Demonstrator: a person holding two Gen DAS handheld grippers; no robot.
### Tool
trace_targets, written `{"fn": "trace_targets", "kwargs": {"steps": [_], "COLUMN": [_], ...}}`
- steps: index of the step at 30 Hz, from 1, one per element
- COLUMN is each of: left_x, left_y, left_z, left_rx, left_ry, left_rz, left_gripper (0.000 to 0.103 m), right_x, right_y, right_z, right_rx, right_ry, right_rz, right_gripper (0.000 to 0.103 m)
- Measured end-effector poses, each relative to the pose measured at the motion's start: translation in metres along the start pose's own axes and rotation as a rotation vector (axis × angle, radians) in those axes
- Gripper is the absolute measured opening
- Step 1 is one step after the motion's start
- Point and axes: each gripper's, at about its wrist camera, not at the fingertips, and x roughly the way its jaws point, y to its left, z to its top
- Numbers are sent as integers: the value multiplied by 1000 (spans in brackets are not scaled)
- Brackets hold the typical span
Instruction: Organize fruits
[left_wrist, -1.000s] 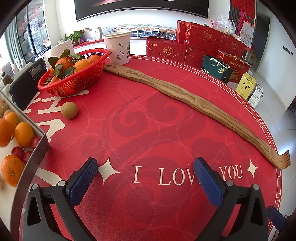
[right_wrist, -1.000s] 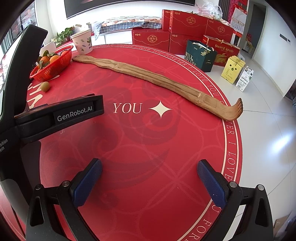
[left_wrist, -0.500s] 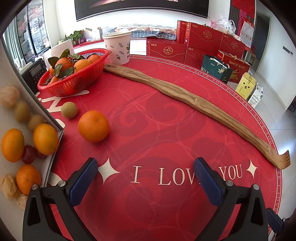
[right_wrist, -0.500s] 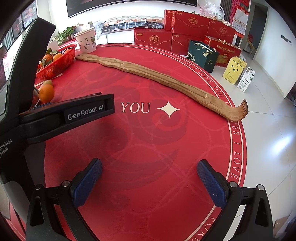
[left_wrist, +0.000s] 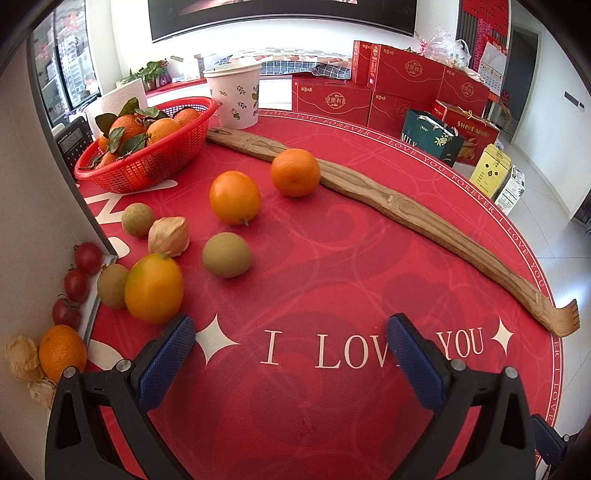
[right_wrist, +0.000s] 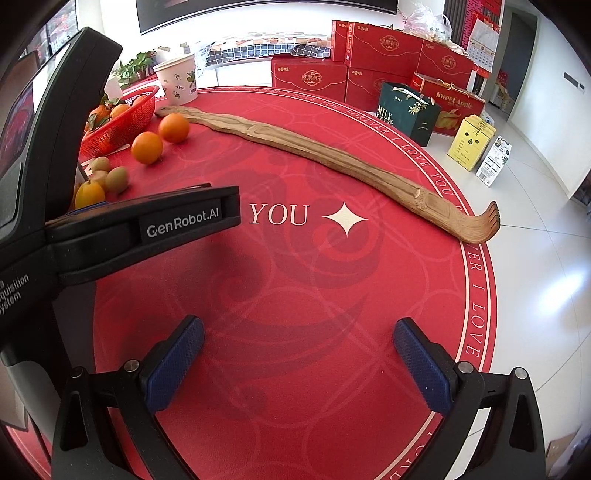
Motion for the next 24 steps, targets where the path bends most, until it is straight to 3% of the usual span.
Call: {"fn": "trace_targets", "kwargs": {"steps": [24], "left_x": [0], "left_y": [0], "left_z": [0], "left_rx": [0], "left_ry": [0], "left_rz": [0], "left_gripper": [103], "right_x": [-1], "right_y": [3], "right_z": [1], "right_rx": [0], "right_ry": [-3], "right_rz": [0], "right_gripper": [103]}}
